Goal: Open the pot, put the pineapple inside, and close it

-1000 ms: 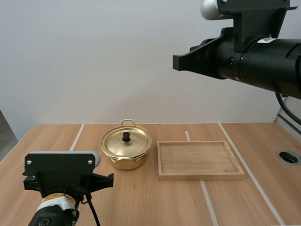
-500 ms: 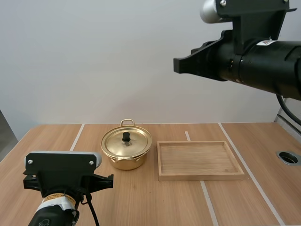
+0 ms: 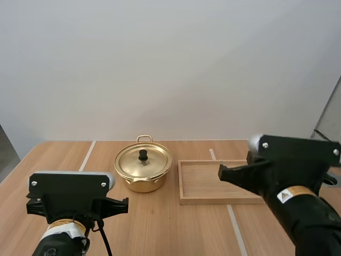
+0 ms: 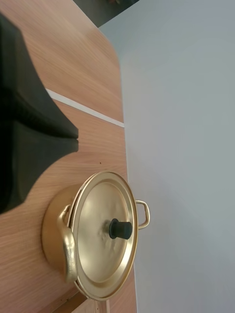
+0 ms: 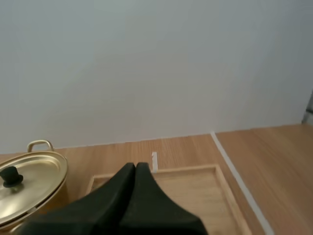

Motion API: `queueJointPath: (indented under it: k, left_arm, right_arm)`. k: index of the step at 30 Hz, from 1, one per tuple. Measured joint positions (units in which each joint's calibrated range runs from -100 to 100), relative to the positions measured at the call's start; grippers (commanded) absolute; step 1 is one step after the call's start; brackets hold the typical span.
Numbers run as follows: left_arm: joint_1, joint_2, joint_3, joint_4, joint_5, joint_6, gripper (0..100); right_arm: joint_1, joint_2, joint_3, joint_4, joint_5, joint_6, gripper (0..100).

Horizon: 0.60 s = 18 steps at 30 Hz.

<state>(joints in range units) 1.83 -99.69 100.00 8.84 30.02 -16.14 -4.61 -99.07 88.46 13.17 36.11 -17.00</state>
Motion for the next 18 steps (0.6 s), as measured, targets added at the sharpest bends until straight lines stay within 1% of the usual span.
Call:
queueJointPath:
  k: [3, 6, 8, 10, 12, 14, 18]
  left_arm:
    - [0.00, 0.00, 0.00, 0.00, 0.00, 0.00, 0]
    - [0.00, 0.00, 0.00, 0.00, 0.00, 0.00, 0]
    - [0.00, 0.00, 0.00, 0.00, 0.00, 0.00, 0]
    - [0.00, 0.00, 0.00, 0.00, 0.00, 0.00, 0]
    - [0.00, 0.00, 0.00, 0.00, 0.00, 0.00, 0]
    - [0.00, 0.00, 0.00, 0.00, 0.00, 0.00, 0]
    - [0.00, 0.00, 0.00, 0.00, 0.00, 0.00, 0]
  right_arm:
    - [0.20, -0.35, 3.18, -3.91, 0.00, 4.83, 0]
    - [1.44, -0.58, 5.33, -6.70, -0.40, 6.78, 0]
    - [2.01, -0.58, 6.28, -7.72, -0.59, 6.98, 0]
    - [4.23, -0.58, 8.90, -9.80, -0.79, 7.33, 0]
    - [5.39, -0.58, 10.81, -10.82, -0.79, 7.38, 0]
    - [5.71, -0.58, 11.36, -11.04, -1.37, 7.51, 0]
    - [5.71, -0.58, 11.54, -11.44, -2.90, 5.47, 0]
